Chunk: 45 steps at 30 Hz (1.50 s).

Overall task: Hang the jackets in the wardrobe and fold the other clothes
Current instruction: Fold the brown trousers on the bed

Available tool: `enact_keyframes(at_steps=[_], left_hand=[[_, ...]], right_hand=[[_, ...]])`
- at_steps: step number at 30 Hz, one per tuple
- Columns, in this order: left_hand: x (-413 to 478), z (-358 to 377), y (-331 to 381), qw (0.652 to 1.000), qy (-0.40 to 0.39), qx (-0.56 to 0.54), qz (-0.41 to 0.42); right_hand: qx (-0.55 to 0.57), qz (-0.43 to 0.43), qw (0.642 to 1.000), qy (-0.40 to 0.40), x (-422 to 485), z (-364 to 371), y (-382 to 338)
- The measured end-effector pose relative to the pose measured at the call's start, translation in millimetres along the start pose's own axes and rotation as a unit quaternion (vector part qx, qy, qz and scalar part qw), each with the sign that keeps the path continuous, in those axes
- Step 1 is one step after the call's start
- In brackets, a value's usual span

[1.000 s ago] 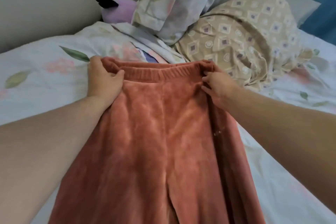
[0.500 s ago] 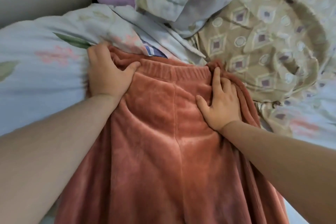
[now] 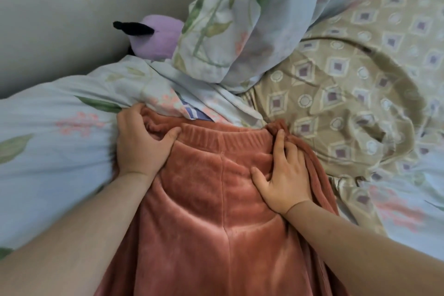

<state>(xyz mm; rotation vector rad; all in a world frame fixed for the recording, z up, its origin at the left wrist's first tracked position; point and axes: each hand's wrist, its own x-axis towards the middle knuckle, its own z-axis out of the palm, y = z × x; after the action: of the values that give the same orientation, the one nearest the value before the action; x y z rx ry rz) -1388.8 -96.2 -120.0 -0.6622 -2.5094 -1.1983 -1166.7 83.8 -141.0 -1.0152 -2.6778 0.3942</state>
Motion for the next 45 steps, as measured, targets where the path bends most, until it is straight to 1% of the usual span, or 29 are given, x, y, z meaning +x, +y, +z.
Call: enact_keyframes(at_steps=[4,7,8,10,12,13,14,16,19,23,25,27,30,33,37,39,40,42,43,44,45], left_hand=[[-14,-8,9,1.0,0.001,-0.017,-0.013],[-38,-24,17,0.999,-0.008,-0.034,-0.009],[-46,-31,21,0.998,-0.033,-0.041,-0.017],[-66,-50,35,0.992,-0.118,-0.044,-0.015],[-92,-63,43,0.977,-0.21,-0.004,0.035],[-105,-68,45,0.966,-0.246,0.036,0.067],[-123,-75,47,0.957,-0.263,0.077,0.095],[-153,-88,49,0.946,-0.266,0.141,0.123],[-201,-108,49,0.941,-0.266,0.171,0.118],[-265,-136,62,0.933,-0.288,0.195,0.095],[-297,-150,73,0.931,-0.31,0.181,0.066],[-329,-164,85,0.93,-0.336,0.139,0.046],[-372,-183,101,0.932,-0.339,0.114,0.056],[-420,-202,117,0.931,-0.347,0.106,0.031],[-496,-227,141,0.922,-0.373,0.098,-0.032],[-532,-240,153,0.912,-0.393,0.092,-0.075],[-548,-246,159,0.91,-0.396,0.092,-0.082],[-580,-257,169,0.914,-0.38,0.103,-0.094],[-592,-262,172,0.917,-0.367,0.102,-0.118],[-604,-269,177,0.916,-0.359,0.096,-0.152],[-613,-275,181,0.911,-0.356,0.079,-0.192]], right_hand=[[0.012,-0.008,1.0,0.021,-1,0,0],[0.021,-0.005,1.0,0.001,-3,-4,-1],[0.023,-0.001,1.0,-0.01,-3,-5,-2],[0.031,-0.005,0.999,-0.028,-6,-8,-4],[0.033,-0.009,0.997,-0.064,-8,-10,0],[0.031,-0.013,0.995,-0.091,-8,-14,1],[0.031,-0.019,0.992,-0.119,-12,-20,1],[0.056,-0.027,0.985,-0.16,-23,-34,-4],[0.1,-0.032,0.976,-0.19,-57,-53,-10],[0.072,-0.115,0.971,-0.198,-125,-62,-14],[0.054,-0.147,0.971,-0.181,-161,-67,-11],[0.053,-0.167,0.969,-0.177,-194,-72,-7],[0.042,-0.205,0.963,-0.17,-233,-84,0],[0.025,-0.22,0.961,-0.166,-268,-97,12],[0.037,-0.194,0.968,-0.152,-324,-114,32],[0.058,-0.175,0.974,-0.133,-356,-122,43],[0.079,-0.155,0.977,-0.125,-371,-127,48],[0.132,-0.084,0.981,-0.118,-407,-138,56],[0.162,-0.032,0.979,-0.122,-423,-142,58],[0.198,0.024,0.97,-0.141,-440,-148,60],[0.241,0.073,0.953,-0.168,-455,-153,59]])
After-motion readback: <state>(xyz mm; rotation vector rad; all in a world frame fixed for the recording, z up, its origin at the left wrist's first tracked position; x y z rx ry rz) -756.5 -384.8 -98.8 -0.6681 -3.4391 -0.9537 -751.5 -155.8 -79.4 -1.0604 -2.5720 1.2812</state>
